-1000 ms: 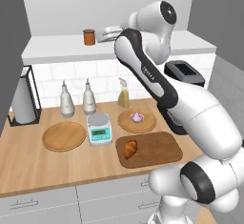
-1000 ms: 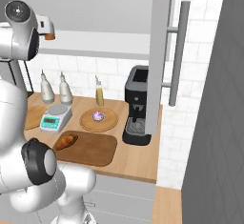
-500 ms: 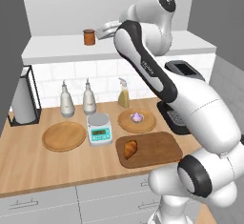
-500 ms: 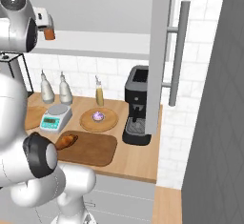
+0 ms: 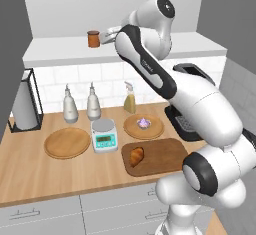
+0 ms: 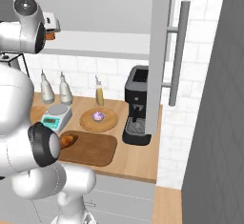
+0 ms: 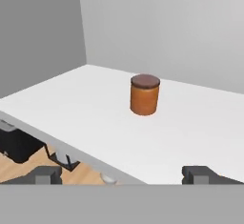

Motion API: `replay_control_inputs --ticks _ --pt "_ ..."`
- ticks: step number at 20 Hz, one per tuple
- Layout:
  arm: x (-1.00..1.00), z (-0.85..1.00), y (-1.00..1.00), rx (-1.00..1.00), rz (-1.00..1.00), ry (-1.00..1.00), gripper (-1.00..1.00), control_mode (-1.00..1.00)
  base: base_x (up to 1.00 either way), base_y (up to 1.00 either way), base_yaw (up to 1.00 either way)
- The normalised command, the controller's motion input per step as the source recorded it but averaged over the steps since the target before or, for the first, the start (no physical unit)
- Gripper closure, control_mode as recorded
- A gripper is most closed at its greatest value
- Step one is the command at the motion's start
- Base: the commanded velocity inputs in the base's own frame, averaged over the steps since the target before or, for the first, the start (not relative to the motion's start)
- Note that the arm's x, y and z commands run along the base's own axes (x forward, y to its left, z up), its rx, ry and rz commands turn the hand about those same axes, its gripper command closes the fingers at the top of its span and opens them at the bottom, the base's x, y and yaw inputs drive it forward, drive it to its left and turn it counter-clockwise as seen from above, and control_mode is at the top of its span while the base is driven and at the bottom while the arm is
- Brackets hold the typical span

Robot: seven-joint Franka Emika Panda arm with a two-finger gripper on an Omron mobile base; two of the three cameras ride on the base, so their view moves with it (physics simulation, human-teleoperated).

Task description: From the different types of pastries on the counter, select a croissant and place it on the cutting board. Then retrieve a jar of jam from the cabinet and place it alongside the croissant on the cutting board.

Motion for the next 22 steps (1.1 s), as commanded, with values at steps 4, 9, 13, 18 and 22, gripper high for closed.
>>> replay_control_inputs --ticks 4,9,13,18,22 --pt "0.02 0.0 0.12 0.0 0.0 0.0 -1.0 -1.0 0.0 0.0 0.0" --pt "0.25 -0.02 0.13 0.0 0.0 0.0 -1.0 -1.0 0.0 0.0 0.0" --pt "0.61 0.0 0.04 0.0 0.0 0.01 -1.0 -1.0 0.0 0.0 0.0" --pt "0.57 0.0 0.04 0.0 0.0 0.03 -1.0 -1.0 0.0 0.0 0.0" --pt "0.37 0.0 0.09 0.0 0.0 0.02 -1.0 -1.0 0.0 0.0 0.0"
